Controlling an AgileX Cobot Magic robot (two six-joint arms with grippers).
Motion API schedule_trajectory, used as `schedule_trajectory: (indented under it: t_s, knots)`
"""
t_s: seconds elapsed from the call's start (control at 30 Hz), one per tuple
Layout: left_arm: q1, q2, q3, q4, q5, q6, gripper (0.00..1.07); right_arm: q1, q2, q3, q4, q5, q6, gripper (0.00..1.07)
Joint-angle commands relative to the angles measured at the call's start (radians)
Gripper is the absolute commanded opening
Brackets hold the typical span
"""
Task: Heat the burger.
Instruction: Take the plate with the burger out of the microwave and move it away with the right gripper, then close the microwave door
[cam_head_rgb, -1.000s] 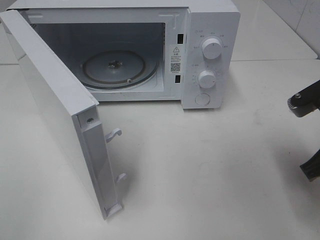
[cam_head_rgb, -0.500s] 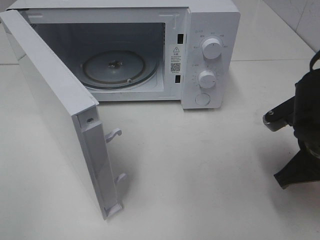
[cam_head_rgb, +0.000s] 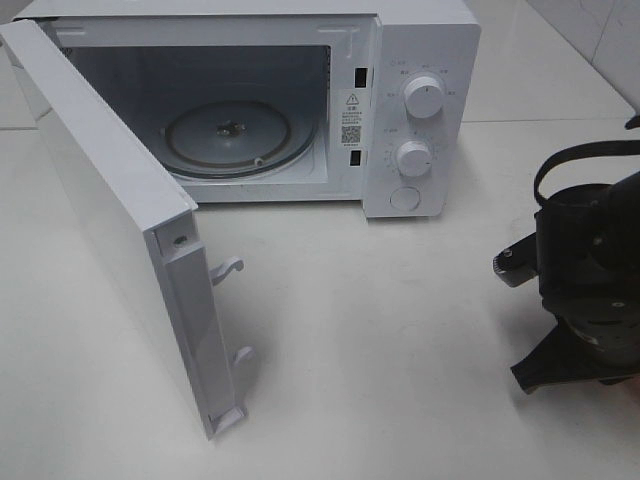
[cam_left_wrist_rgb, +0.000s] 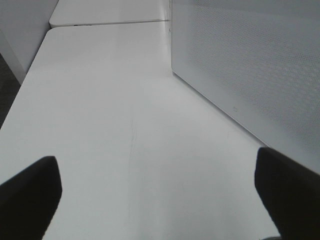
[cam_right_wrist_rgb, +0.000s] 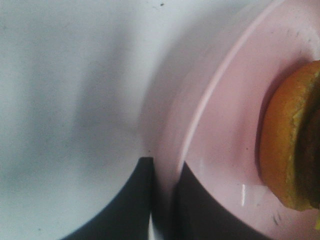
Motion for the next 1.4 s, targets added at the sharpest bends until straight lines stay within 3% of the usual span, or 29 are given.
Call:
schedule_trajectory:
  t_s: [0.03, 0.2, 0.3, 0.4, 0.47, 0.5, 0.57, 0.6, 0.73, 1.0, 1.17, 1.4]
  knots:
    - [0.002, -0.019, 0.002, -0.002, 0.000, -0.004, 0.98, -0.004, 0.053, -0.003, -0.079, 0.028, 0.078, 0.03]
    - [0.002, -0.019, 0.002, -0.002, 0.000, -0.004, 0.98, -0.004, 0.086, -0.003, -0.091, 0.009, 0.118, 0.05]
    - [0.002, -0.019, 0.002, -0.002, 0.000, -0.004, 0.98, -0.004, 0.109, -0.003, -0.091, 0.004, 0.145, 0.11]
    - [0.002, -0.019, 0.002, -0.002, 0.000, -0.004, 0.98, -0.004, 0.109, -0.003, -0.091, -0.003, 0.146, 0.20]
    - [0.002, -0.019, 0.002, -0.002, 0.000, -0.004, 0.98, -0.002, 0.105, -0.005, -0.075, -0.006, 0.120, 0.34]
    - [0.002, -0.019, 0.002, -0.002, 0.000, -0.004, 0.98, -0.002, 0.105, -0.005, -0.075, -0.006, 0.120, 0.34]
    - [0.002, -0.019, 0.002, -0.002, 0.000, -0.004, 0.98, -0.001, 0.069, -0.005, -0.032, -0.010, 0.052, 0.48]
    - [0.002, -0.019, 0.002, -0.002, 0.000, -0.004, 0.98, -0.001, 0.069, -0.005, -0.032, -0.010, 0.052, 0.48]
    - [0.002, -0.019, 0.002, -0.002, 0.000, -0.004, 0.98, -0.001, -0.041, -0.005, 0.045, -0.008, -0.060, 0.60]
    - [0.002, -0.019, 0.002, -0.002, 0.000, -0.004, 0.98, -0.001, -0.251, -0.008, 0.162, -0.009, -0.291, 0.67]
    - [0.002, -0.019, 0.002, -0.002, 0.000, -0.004, 0.98, -0.001, -0.442, -0.008, 0.235, -0.007, -0.482, 0.82]
    - [0.002, -0.019, 0.002, -0.002, 0.000, -0.004, 0.98, -0.001, -0.654, -0.008, 0.371, 0.046, -0.672, 0.85]
